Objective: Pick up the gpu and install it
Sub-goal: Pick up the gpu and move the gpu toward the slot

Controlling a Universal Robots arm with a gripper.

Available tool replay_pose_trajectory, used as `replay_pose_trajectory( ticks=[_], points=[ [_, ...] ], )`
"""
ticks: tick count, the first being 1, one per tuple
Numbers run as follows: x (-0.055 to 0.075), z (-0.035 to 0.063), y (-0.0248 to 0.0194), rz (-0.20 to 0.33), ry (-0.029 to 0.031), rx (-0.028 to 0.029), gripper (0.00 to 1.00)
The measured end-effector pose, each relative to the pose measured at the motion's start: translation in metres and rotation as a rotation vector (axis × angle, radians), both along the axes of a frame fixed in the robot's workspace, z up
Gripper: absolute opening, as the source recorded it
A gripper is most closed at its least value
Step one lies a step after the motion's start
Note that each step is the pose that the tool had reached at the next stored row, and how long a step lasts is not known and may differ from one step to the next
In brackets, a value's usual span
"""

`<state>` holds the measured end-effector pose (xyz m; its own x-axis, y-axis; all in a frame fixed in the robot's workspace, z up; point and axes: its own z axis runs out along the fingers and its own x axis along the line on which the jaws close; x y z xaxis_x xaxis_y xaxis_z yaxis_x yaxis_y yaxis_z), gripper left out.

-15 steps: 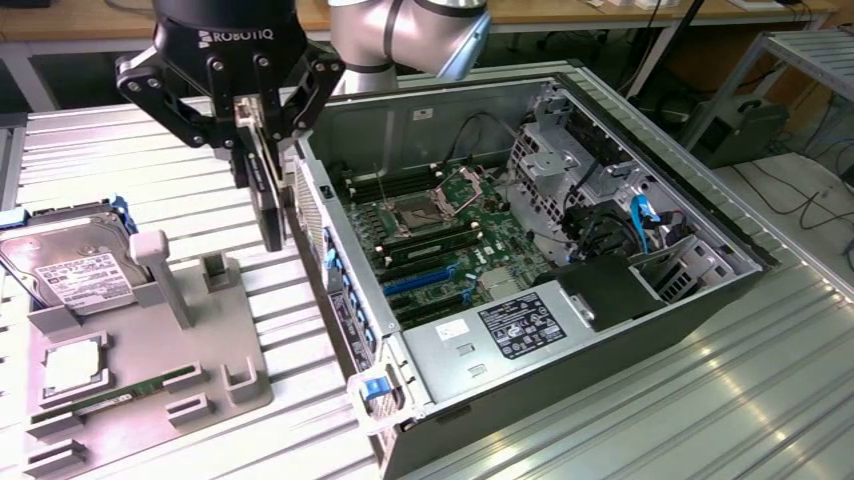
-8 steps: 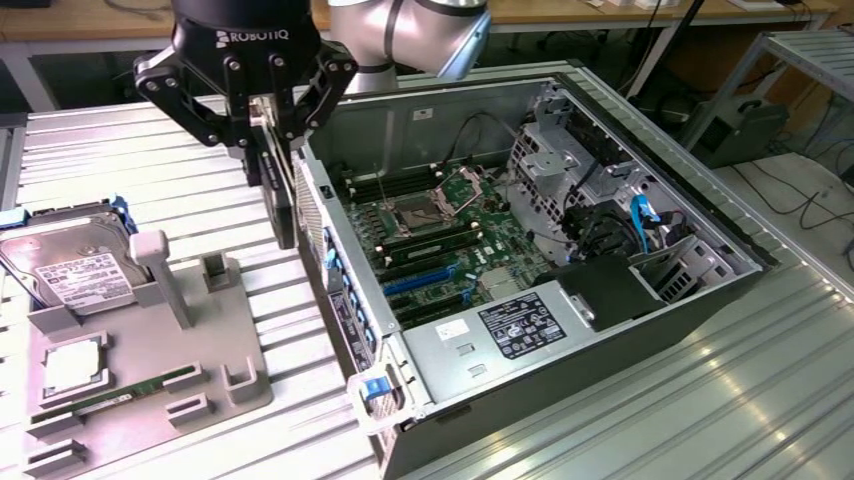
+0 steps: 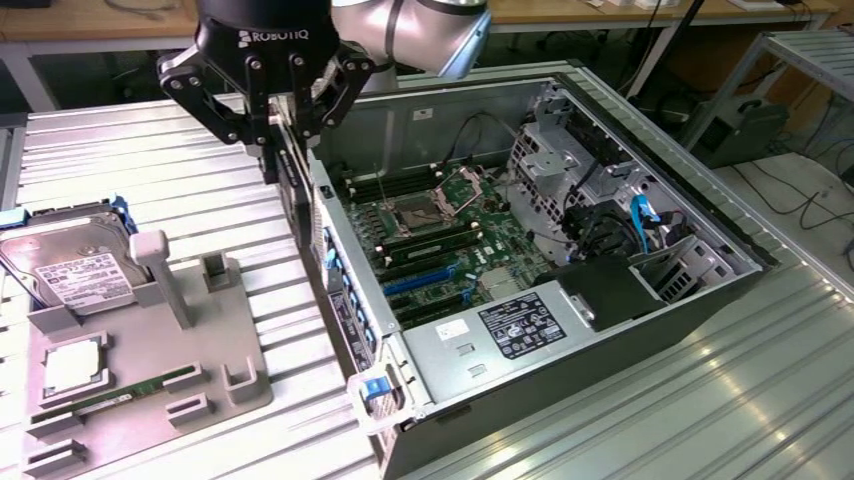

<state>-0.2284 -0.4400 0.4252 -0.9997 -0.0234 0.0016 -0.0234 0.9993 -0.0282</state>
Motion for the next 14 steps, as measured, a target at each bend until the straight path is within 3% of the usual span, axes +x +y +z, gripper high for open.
replay_pose_trajectory(
  ticks=[14],
  points=[
    [0.016,-0.0007,0.0000,0.000,0.0000,0.0000,0.28]
  ],
)
